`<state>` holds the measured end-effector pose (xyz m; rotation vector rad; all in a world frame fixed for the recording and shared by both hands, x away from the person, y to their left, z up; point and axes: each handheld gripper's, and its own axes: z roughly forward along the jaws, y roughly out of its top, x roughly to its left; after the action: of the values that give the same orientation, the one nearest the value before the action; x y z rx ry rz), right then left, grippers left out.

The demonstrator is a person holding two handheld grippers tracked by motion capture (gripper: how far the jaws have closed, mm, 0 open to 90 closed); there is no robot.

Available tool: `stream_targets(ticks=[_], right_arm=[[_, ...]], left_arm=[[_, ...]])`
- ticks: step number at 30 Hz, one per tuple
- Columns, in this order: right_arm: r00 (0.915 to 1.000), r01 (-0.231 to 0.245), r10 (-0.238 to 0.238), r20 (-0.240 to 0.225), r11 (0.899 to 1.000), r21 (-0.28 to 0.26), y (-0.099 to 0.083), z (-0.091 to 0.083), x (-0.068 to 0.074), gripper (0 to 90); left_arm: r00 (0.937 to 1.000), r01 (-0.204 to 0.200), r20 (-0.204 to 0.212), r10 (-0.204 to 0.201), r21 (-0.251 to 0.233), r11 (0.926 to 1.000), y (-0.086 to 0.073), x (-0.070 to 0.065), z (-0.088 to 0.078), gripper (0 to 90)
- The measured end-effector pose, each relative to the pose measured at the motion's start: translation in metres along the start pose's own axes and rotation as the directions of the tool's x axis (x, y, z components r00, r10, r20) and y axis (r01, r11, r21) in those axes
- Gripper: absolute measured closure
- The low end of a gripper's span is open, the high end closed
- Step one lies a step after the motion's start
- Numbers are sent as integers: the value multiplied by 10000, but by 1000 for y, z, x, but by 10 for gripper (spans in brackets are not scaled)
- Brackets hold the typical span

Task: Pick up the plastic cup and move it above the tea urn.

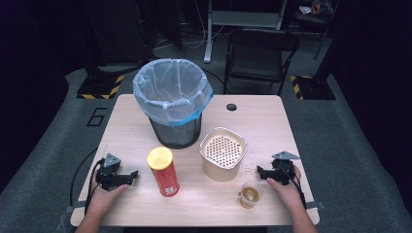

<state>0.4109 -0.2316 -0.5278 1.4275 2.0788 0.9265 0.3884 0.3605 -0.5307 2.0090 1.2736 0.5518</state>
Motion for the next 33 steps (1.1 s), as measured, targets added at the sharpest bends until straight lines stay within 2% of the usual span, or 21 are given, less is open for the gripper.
stream_targets(ticks=[15,17,21,23,24,26,27,30,33], right_arm=[[9999,155,-156,-55,9999,-71,-1,-1,-1,158],[9997,245,-246,-53,9996,-108,-2,-2,-1,183],[9998,131,-133,-173,9998,-132,-3,-4,1,222],[9995,255,-258,-161,9994,-224,-3,-4,1,249],[9998,142,-145,-147,9997,-176,-3,-6,2,266],[9996,232,-233,-149,9997,-64,-3,-7,1,292],[9998,69,-68,-206,10000,47,-2,-8,3,319],[9987,336,-323,-403,9990,310,2,-10,4,408],[9970,464,-428,-642,9974,551,4,-12,8,434]], left_arm=[[9997,199,-115,-198,63,9998,0,-2,-1,117],[9997,220,-135,-220,9,9998,0,-2,0,121],[9995,255,-204,-256,-97,9996,0,-2,0,131],[9994,278,-211,-281,-113,9995,0,-2,0,131],[9995,258,-184,-259,-14,9997,1,-2,0,131],[9994,218,-251,-219,-49,9998,1,-1,0,132],[9992,302,-276,-305,-117,9995,0,-2,0,137],[9989,355,-292,-356,-47,9994,1,-2,0,141],[9990,342,-294,-344,-49,9994,1,-2,0,141]])
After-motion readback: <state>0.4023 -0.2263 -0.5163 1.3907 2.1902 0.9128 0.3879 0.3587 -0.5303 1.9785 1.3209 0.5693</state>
